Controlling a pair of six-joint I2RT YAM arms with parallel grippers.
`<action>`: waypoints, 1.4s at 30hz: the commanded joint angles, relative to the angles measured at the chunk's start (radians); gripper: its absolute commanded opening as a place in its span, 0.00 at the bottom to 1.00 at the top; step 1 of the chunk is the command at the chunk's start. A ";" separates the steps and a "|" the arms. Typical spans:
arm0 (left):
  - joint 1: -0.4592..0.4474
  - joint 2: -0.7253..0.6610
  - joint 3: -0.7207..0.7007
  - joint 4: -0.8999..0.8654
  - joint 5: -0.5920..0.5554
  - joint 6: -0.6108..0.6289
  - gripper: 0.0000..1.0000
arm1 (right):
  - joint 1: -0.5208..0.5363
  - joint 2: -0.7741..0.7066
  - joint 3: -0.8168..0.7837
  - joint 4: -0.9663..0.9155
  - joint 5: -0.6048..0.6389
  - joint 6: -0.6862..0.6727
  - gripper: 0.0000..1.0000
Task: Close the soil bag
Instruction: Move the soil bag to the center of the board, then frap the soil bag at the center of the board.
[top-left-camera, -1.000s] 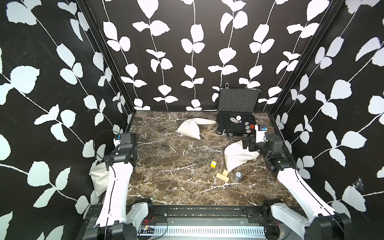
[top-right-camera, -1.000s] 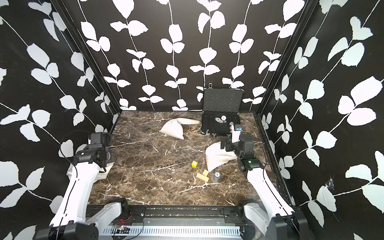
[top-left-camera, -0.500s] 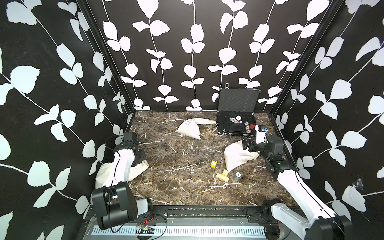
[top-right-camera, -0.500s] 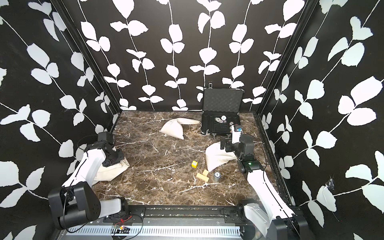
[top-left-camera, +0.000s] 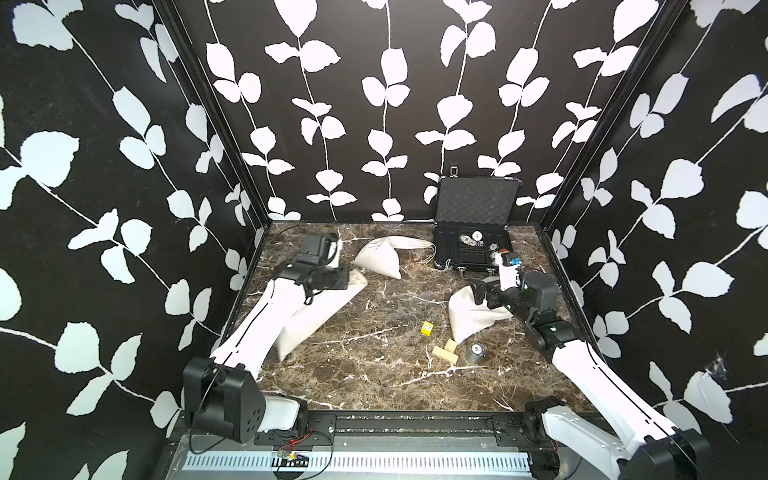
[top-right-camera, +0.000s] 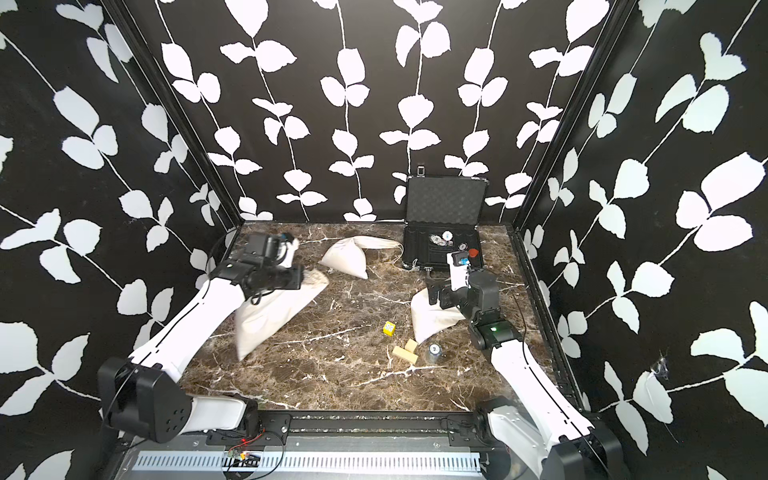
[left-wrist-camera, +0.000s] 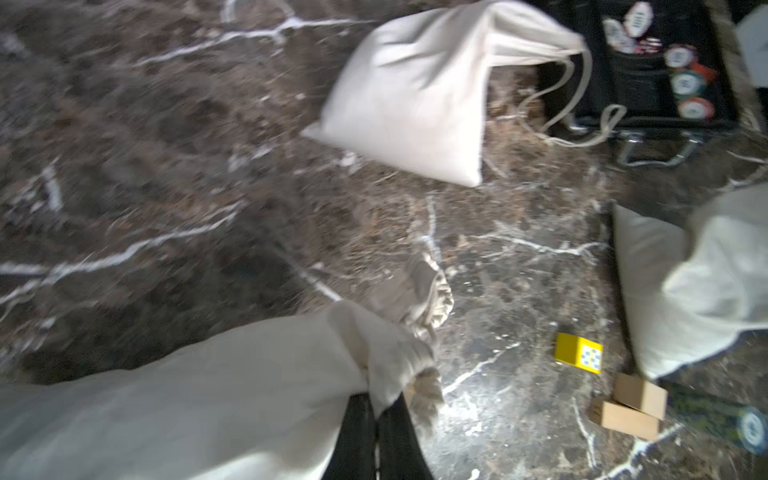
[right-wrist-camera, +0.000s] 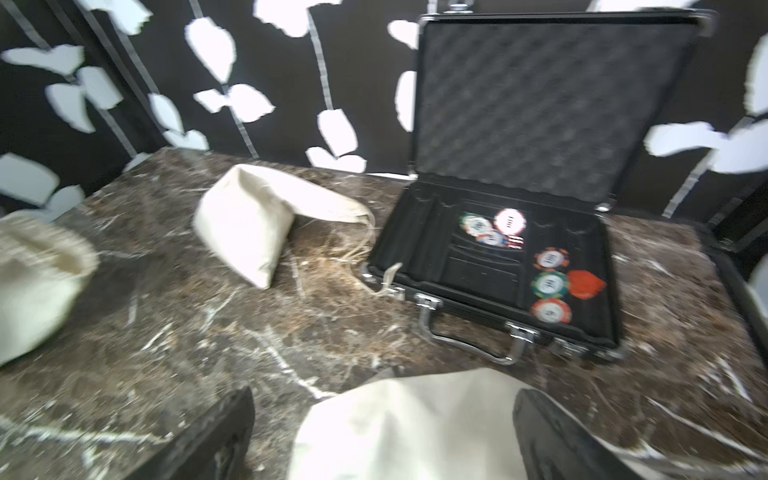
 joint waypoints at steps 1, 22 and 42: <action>-0.097 0.039 0.062 0.082 0.056 0.021 0.00 | 0.062 0.016 0.043 0.004 -0.033 -0.037 0.98; -0.262 0.036 -0.076 0.354 0.263 -0.046 0.00 | 0.339 0.341 0.198 0.117 -0.028 -0.088 0.42; -0.262 0.006 -0.096 0.369 0.275 -0.042 0.00 | 0.347 0.412 0.207 0.144 -0.075 -0.052 0.43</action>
